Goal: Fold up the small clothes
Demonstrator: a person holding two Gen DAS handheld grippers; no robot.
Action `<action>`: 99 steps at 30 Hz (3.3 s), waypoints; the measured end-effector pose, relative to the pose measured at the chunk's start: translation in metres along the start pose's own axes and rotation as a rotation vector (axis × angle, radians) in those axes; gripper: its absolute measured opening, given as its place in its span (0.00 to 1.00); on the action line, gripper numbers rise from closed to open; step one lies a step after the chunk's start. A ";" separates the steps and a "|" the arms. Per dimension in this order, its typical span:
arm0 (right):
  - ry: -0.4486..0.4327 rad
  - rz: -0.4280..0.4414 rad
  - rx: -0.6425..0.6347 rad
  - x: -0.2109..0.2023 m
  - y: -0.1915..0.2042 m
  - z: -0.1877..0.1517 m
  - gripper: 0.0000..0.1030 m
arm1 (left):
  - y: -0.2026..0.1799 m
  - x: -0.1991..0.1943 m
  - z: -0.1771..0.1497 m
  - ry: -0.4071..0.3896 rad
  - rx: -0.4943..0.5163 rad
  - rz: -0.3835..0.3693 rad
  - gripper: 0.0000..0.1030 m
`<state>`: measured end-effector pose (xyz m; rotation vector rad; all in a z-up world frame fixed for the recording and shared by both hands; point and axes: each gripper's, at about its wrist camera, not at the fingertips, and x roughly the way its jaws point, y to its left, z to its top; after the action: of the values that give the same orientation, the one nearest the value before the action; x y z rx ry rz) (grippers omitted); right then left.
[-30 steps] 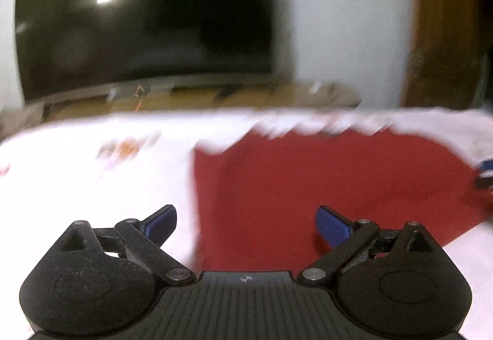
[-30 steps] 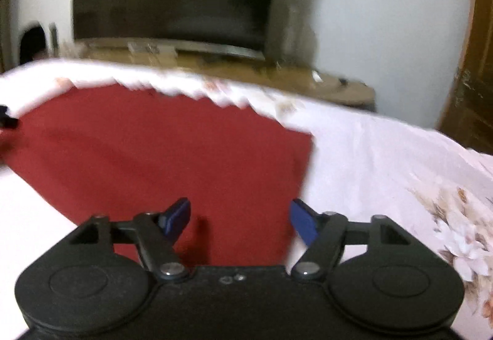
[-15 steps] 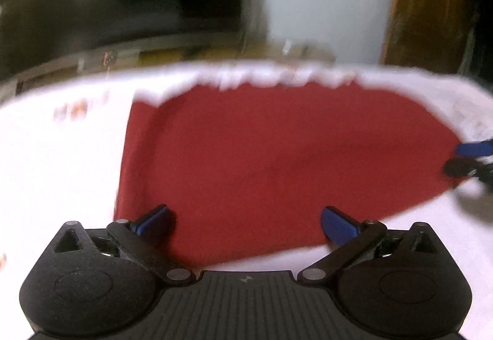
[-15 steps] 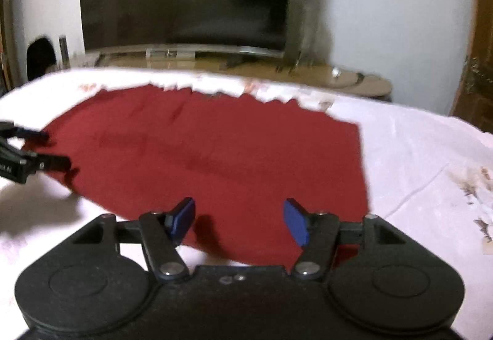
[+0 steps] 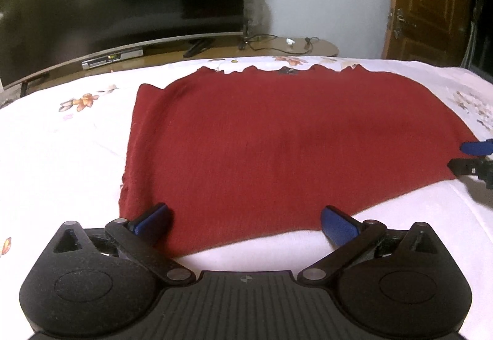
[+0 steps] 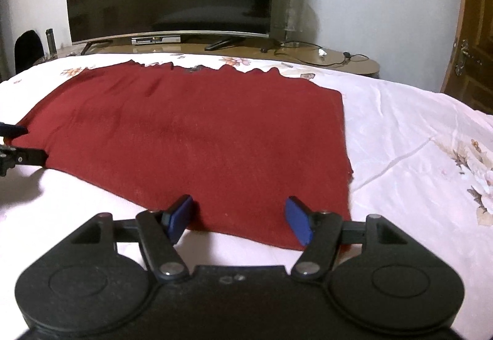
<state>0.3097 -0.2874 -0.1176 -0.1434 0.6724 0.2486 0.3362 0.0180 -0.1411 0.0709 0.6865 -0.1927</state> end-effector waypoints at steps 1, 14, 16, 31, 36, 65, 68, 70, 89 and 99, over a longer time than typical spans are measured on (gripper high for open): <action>-0.002 0.002 0.001 0.002 0.000 0.000 0.64 | -0.001 -0.003 -0.001 0.000 0.003 0.003 1.00; 0.064 -0.004 0.019 0.006 0.001 0.011 0.66 | 0.001 -0.015 0.000 0.026 -0.011 0.019 1.00; 0.080 -0.013 0.026 -0.002 0.002 0.017 0.65 | 0.004 -0.032 -0.004 0.015 -0.061 0.002 1.00; -0.039 0.071 0.111 -0.040 0.027 0.013 0.41 | 0.075 -0.028 -0.040 -0.109 -0.846 -0.233 1.00; -0.045 0.098 0.114 -0.032 0.032 0.024 0.42 | 0.071 -0.017 -0.035 -0.143 -0.837 -0.222 1.00; -0.011 0.100 -0.047 0.083 0.078 0.076 0.17 | 0.102 0.016 -0.045 -0.177 -1.023 -0.340 0.12; -0.029 0.107 -0.029 0.080 0.075 0.070 0.17 | 0.101 0.018 -0.040 -0.160 -1.015 -0.321 0.13; -0.038 0.102 -0.037 0.079 0.076 0.068 0.17 | 0.102 0.021 -0.035 -0.145 -1.013 -0.322 0.13; -0.028 0.081 0.010 0.083 0.080 0.071 0.17 | 0.108 0.014 -0.020 -0.179 -1.057 -0.409 0.09; -0.024 0.128 0.064 0.083 0.069 0.070 0.17 | 0.104 0.016 -0.021 -0.168 -1.061 -0.343 0.09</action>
<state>0.3955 -0.1914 -0.1190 -0.0359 0.6658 0.3504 0.3558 0.1201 -0.1670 -1.0720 0.5587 -0.1398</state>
